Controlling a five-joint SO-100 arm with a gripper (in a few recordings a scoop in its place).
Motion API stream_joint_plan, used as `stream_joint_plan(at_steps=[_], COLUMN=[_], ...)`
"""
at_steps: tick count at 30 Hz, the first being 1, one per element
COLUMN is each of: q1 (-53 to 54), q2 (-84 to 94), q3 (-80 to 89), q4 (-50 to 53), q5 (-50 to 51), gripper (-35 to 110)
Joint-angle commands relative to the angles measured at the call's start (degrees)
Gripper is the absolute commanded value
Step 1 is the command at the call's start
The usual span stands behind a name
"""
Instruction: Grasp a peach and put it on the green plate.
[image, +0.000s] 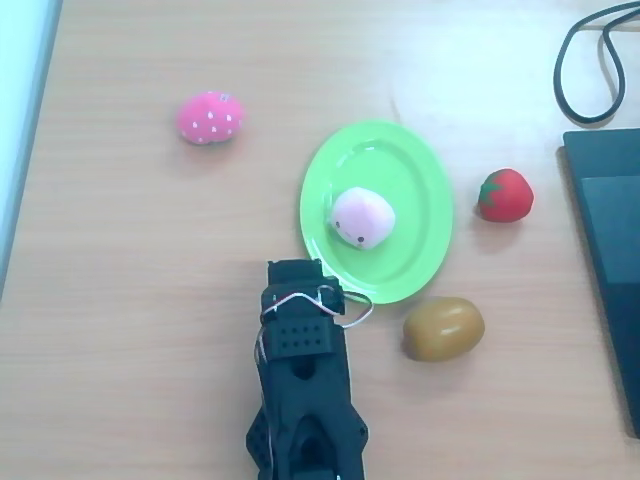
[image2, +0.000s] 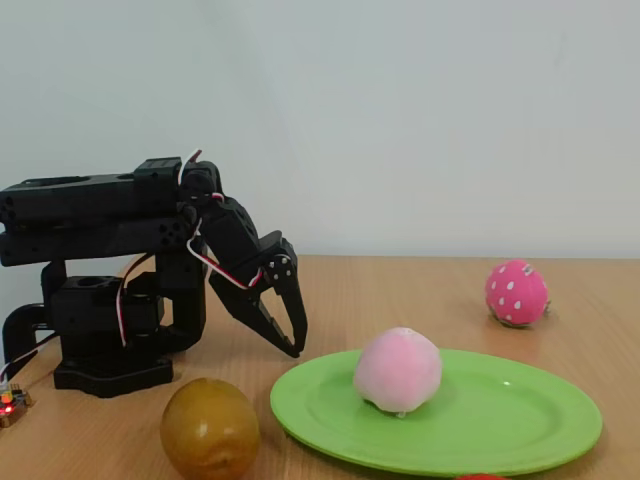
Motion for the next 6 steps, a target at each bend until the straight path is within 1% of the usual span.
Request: stream_joint_plan(at_steps=[1, 6], q1=[-1.1, -1.1], q2=[1.1, 1.1], q3=[0.3, 0.3], q4=[0.4, 0.4], q5=[0.4, 0.4], gripper=[-8, -8])
